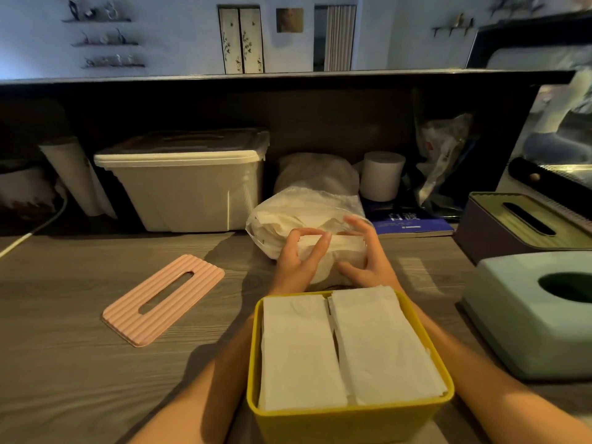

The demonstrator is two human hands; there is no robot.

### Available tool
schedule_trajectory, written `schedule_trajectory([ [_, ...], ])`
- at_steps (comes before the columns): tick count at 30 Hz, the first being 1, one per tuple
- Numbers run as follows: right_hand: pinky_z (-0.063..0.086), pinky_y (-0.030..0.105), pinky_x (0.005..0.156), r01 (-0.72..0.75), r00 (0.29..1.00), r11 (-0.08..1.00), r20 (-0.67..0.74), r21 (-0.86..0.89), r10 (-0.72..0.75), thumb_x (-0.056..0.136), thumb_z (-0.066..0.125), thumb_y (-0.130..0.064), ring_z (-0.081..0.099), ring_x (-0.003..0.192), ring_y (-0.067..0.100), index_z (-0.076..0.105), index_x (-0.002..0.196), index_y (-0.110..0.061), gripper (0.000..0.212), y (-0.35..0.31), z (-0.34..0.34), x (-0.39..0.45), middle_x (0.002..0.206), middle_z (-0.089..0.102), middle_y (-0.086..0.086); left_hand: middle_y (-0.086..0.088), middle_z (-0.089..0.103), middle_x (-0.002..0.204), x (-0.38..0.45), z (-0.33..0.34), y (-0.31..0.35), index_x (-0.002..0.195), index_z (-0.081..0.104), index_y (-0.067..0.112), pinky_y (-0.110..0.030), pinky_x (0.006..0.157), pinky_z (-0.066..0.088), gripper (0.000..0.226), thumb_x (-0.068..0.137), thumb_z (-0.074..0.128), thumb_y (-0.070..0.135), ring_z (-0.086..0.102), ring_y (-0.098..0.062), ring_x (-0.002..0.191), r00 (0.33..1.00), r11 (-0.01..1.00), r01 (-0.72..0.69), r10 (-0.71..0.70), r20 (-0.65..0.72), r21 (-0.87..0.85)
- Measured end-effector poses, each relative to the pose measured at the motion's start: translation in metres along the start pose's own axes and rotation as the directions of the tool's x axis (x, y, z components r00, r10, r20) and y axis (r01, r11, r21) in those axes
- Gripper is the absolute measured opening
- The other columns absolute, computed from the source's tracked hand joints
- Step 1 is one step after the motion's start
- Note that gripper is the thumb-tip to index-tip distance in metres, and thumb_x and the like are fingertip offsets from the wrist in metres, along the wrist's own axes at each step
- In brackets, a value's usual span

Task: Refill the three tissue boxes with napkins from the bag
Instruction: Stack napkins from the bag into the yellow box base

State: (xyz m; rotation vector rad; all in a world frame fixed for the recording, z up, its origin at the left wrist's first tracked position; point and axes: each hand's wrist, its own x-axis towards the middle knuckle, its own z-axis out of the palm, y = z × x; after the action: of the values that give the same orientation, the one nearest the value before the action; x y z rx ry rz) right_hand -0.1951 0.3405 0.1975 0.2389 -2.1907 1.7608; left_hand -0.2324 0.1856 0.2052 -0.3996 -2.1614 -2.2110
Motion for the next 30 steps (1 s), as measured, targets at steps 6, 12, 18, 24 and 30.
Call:
schedule_trajectory([
  [6,0.027,0.011,0.113,0.171,0.980,0.965,0.137,-0.200,-0.145,0.074,0.068,-0.007,0.035,0.142,0.003,0.032,0.152,-0.037,0.091,-0.003,-0.001,0.000,0.153,0.040,-0.006,0.005,0.064,0.114,0.004,0.001,0.000,0.116,0.061,0.018,-0.009,0.079,0.046,0.023,0.098,0.063,0.033,0.058,-0.005,0.104,0.999,0.999,-0.013,0.016,-0.048,0.051],
  [12,0.039,0.001,0.093,0.152,0.986,0.930,0.120,-0.334,-0.118,0.087,0.068,0.007,0.051,0.120,0.002,0.032,0.148,-0.049,0.090,-0.004,-0.006,-0.001,0.145,0.045,-0.002,0.004,0.062,0.118,-0.001,0.000,0.001,0.122,0.056,0.023,-0.027,0.086,0.049,0.028,0.099,0.062,0.037,0.059,-0.013,0.111,0.997,0.996,0.075,-0.077,-0.031,-0.042],
  [18,0.053,0.017,0.084,0.165,0.983,0.906,0.140,-0.391,-0.118,0.085,0.068,0.006,0.058,0.104,0.013,0.030,0.150,-0.051,0.095,-0.003,-0.004,-0.003,0.141,0.040,-0.003,0.008,0.064,0.101,0.000,0.002,-0.002,0.101,0.058,0.021,-0.011,0.078,0.043,0.013,0.102,0.057,0.034,0.057,0.000,0.095,0.990,0.989,-0.090,0.102,-0.098,0.117],
  [24,0.047,0.041,0.110,0.186,0.977,0.854,0.187,-0.486,-0.106,0.089,0.074,-0.012,0.042,0.137,0.026,0.035,0.149,-0.050,0.081,0.005,-0.005,-0.001,0.155,0.025,-0.002,0.009,0.060,0.098,0.001,0.000,0.000,0.105,0.055,0.014,-0.007,0.071,0.040,0.014,0.101,0.060,0.027,0.054,0.001,0.092,0.991,0.988,-0.057,0.074,-0.112,0.143],
  [30,0.046,0.007,0.091,0.104,0.986,0.943,0.154,-0.317,-0.057,0.093,0.073,-0.021,0.054,0.110,0.000,0.039,0.148,-0.044,0.068,0.000,-0.015,0.003,0.140,0.046,-0.014,0.006,0.053,0.117,0.001,-0.015,0.016,0.121,0.045,0.027,-0.022,0.085,0.050,0.070,0.068,0.080,0.056,0.056,-0.010,0.109,0.977,0.961,0.004,-0.062,0.202,0.277],
])
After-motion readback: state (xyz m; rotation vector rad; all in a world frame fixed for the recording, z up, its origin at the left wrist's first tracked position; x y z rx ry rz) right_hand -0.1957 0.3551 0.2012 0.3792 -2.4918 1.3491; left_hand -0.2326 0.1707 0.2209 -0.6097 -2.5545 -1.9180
